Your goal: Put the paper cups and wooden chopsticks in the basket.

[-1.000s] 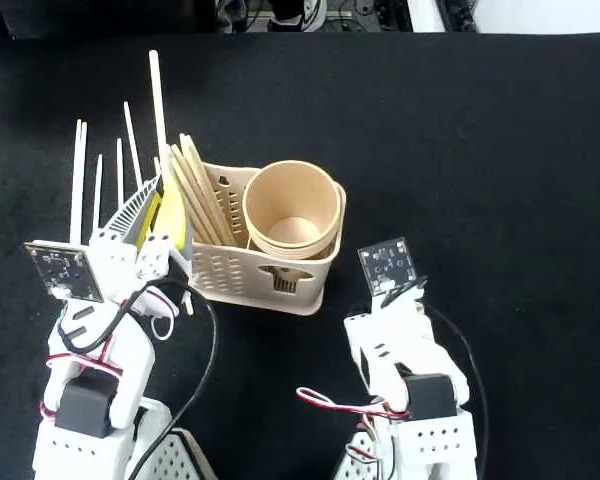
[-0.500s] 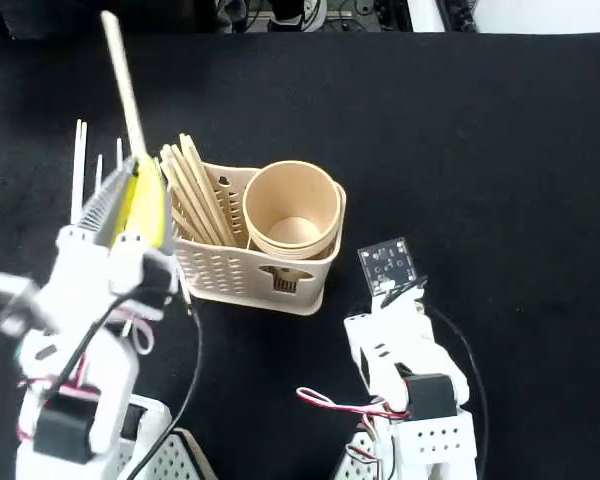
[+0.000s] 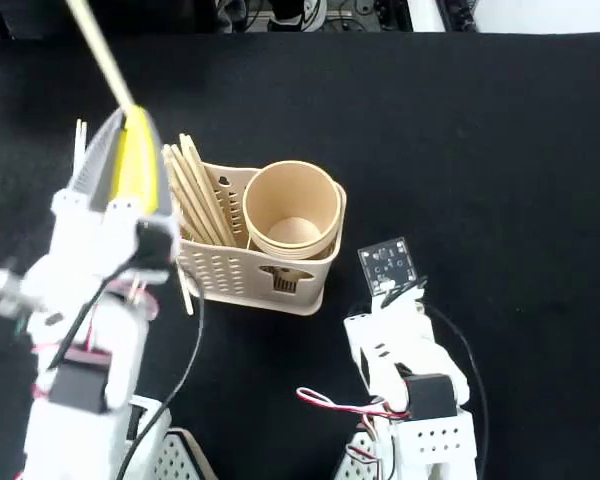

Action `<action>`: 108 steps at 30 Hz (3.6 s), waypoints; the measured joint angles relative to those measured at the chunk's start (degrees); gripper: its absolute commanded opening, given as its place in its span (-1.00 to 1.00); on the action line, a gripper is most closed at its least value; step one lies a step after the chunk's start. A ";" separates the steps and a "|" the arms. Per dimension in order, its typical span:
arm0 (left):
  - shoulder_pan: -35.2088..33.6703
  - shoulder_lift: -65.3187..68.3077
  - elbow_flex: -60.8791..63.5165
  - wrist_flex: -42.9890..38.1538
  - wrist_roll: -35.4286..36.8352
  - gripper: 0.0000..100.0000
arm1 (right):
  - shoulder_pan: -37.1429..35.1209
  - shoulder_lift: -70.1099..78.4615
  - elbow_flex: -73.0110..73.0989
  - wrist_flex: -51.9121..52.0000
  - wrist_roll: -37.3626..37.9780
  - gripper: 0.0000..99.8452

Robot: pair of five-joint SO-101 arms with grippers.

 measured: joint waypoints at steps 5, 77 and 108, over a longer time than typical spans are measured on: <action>0.18 5.80 6.24 -5.10 0.09 -0.95 | 0.00 0.00 0.00 0.00 0.00 -0.97; -28.57 24.53 -31.30 55.74 -6.68 -0.70 | 2.29 0.00 0.00 -0.70 8.97 -0.98; -35.25 138.99 -122.99 85.89 -33.67 -0.96 | 4.13 0.00 0.00 -0.62 23.21 -0.98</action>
